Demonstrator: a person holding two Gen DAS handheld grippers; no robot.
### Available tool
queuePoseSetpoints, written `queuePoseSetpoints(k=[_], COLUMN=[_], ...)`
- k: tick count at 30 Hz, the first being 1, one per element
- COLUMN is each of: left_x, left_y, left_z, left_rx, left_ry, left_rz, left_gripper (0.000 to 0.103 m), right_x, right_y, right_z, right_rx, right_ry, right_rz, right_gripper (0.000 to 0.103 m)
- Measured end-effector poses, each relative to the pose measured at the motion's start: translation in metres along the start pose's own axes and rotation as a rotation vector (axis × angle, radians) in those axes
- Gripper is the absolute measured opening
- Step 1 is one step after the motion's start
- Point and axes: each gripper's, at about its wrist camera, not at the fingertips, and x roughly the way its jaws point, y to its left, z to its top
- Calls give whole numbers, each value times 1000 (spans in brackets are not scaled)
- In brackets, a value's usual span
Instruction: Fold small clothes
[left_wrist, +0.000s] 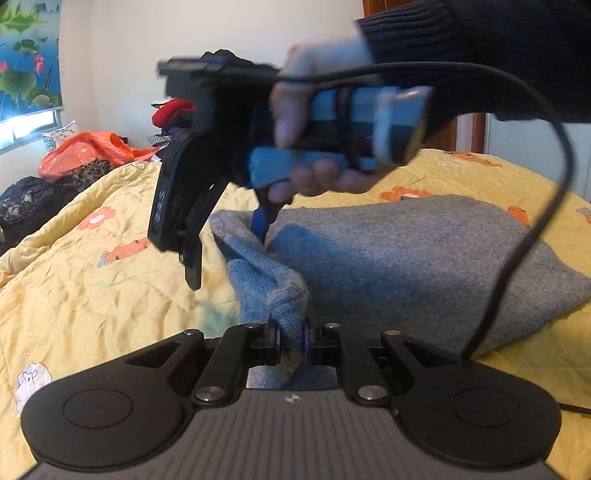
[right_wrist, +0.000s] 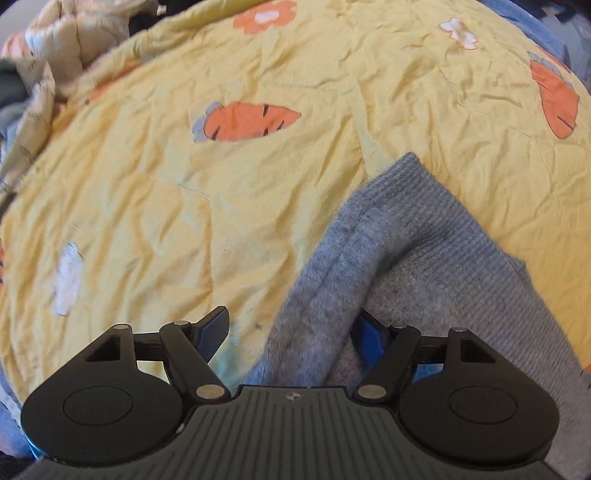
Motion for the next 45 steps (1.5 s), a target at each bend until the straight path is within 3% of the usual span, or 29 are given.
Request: queuePoseSetpoints(k=[2,4,5,7,10,15,21,26,31,35,39,42,45], left_x=[1,2,2,1,-1,-5,2,14,24,35,58,55,43], left_y=[-1,0,1,3,3,-22,-80,-140,-185,-205,-208,-211,-203], left_z=[1,2,2,5,11,29,56,59,51,44,40,37,34], left_rx=[-2,-8,-12,-24,-32,13,77,155,216,265,277,283,289], left_ry=[0,5,8,11,2,-37,-67,-21,37,64,115,116,103], left_rz=[-1,-2,-3,-10,-27,-111,-267,-376,-441,-452,-447,-454,-498], left_gripper=[10,10,10,10,10,10,10,10,10,10,10,10,14], right_x=[2,1,1,-5,-17,-55,-101,-113,-106,-100,-96,-89,-87], right_y=[0,1,-1,-13,-37,-88,-170,-231,-262,-276,-284,-288,-296], right_z=[4,4,3,1,-10,-52,-128,-205,-264,-290,-301,-306,-312], right_rx=[-10,-48,-57,-46,-3,94,239,382,486,533,554,582,654], right_ry=[1,-20,-26,-40,-86,-214,-319,-374,-401,-439,-467,-472,-496], right_rz=[-19,-53,-62,-37,44,160,156,150,157,178,192,218,296], right_gripper=[73,51,46,32,21,19,18,17,17,17,16,16,29])
